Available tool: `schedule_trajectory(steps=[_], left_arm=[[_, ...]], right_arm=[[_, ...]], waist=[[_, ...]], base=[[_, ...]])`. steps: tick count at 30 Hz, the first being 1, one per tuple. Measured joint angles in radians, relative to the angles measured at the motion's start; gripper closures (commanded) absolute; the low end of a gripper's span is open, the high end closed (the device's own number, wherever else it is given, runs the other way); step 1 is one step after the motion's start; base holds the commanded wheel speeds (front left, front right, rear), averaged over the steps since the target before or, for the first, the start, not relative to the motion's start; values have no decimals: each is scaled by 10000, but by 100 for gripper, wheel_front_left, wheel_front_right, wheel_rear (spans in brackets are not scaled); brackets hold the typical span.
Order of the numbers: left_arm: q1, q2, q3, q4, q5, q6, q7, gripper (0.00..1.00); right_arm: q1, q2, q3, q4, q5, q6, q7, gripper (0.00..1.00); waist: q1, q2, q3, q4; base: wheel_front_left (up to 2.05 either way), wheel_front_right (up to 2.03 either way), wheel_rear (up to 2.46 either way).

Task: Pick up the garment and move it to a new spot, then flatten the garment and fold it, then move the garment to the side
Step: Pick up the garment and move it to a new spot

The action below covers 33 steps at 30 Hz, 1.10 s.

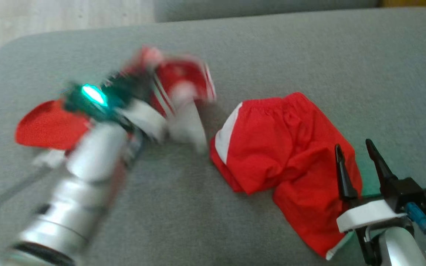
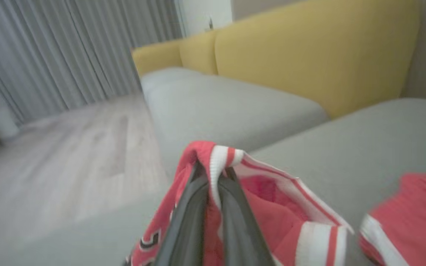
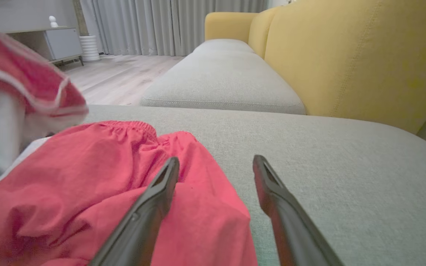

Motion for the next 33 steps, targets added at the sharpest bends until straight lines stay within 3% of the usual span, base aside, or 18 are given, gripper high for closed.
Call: schedule_trajectory(steps=[7, 15, 19, 20, 21, 27, 30, 33], left_arm=[[-551, 2621, 1091, -2274, 527, 834, -33, 100], [277, 3710, 1996, -3662, -61, 1450, 575, 100], [2077, 3519, 2021, -3490, -731, 1453, 686, 100], [2557, 3338, 2040, -3346, -938, 1452, 573, 91], [3045, 3145, 2034, -3193, -1129, 1430, 454, 0], [4855, 2121, 2266, -3258, -1398, 1549, 2, 0], [5683, 1595, 2842, -4832, -901, 1848, -2, 0], [6948, 882, 3273, -6280, -343, 1739, -50, 0]], right_arm=[[324, 6, -31, -42, -27, 0, 0, 0], [357, 10, -115, -167, -123, 0, 0, 0], [356, 10, -100, -167, -163, 0, 0, 0], [356, 10, -81, -163, -163, 0, 0, 0], [357, 10, -48, -163, -161, 0, 0, 0], [443, 10, -73, -127, -161, 0, 0, 0], [710, 12, -157, -102, -161, 0, 0, 0], [1137, 15, -286, -153, -82, 0, 0, 0]], waist=[[-2, 0, -420, 986], [-1, 0, -455, 1822], [0, 0, -457, 1883], [0, 0, -491, 1866], [-1, 0, -532, 1845], [-2, 0, -884, 1674], [-1, 0, -1180, 1585], [-3, 0, -1486, 1481]], base=[[0, 0, 0], [0, 0, 0], [0, 0, 0], [0, 0, 0], [0, 0, 0], [0, 0, 0], [0, 0, 0], [0, 0, 0]])
